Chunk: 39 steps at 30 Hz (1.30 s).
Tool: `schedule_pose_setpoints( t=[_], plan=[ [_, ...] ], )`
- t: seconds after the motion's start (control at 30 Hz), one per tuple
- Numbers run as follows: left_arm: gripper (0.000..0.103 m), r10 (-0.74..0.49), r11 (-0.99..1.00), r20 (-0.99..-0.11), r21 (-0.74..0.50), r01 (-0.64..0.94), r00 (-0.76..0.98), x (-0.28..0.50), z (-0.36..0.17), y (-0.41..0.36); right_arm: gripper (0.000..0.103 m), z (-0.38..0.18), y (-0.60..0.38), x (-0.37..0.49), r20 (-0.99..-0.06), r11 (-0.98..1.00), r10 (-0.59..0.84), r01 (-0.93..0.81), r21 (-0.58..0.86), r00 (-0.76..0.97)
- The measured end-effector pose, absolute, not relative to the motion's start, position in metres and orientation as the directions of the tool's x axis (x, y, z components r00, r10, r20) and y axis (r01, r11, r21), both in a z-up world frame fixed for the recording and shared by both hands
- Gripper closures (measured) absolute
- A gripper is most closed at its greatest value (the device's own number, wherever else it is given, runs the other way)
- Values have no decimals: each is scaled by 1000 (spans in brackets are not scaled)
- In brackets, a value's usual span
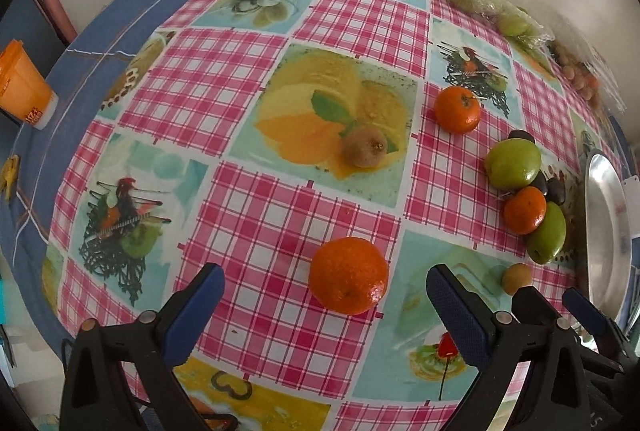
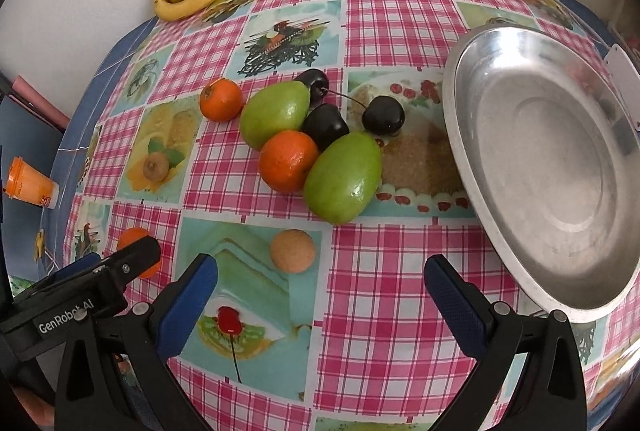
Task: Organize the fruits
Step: 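Move the left tool to the mandarin while the right tool approaches the brown kiwi, then close the left tool on the mandarin while the right tool grips the kiwi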
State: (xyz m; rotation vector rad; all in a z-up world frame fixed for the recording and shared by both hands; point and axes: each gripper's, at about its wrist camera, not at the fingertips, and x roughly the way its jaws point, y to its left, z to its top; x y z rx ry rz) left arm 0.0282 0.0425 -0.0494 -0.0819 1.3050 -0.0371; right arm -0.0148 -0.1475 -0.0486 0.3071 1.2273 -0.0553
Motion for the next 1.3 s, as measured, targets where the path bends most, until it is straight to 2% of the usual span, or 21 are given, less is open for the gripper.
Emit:
schedule_pose_setpoints(
  t=[0.1, 0.13, 0.3, 0.47, 0.6, 0.8, 0.83, 1.3],
  plan=[
    [7, -91, 994, -961, -102, -29, 262, 30, -50, 45, 2, -49, -145, -13, -930, 958, 129, 199, 206, 345],
    [10, -97, 994, -960, -109, -32, 261, 29, -50, 47, 6, -50, -143, -12, -930, 959, 134, 191, 208, 342],
    [24, -146, 986, -958, -161, -43, 245, 30, -52, 49, 30, -53, -137, -9, -933, 964, 140, 169, 205, 332],
    [40, -184, 980, -956, -197, -37, 230, 29, -53, 48, 59, -56, -133, -8, -930, 962, 176, 145, 232, 322],
    [52, -199, 977, -955, -212, -36, 218, 29, -55, 47, 65, -57, -131, -8, -928, 961, 188, 134, 241, 322],
    [58, -197, 977, -958, -209, -39, 209, 29, -56, 46, 74, -58, -130, -6, -928, 960, 191, 138, 245, 319],
    [59, -195, 977, -958, -208, -40, 209, 29, -56, 47, 76, -59, -130, -6, -928, 959, 191, 142, 246, 319],
    [61, -212, 972, -932, -232, -34, 294, 26, -34, 52, 76, -42, -133, -13, -903, 949, 222, 131, 286, 367]
  ],
)
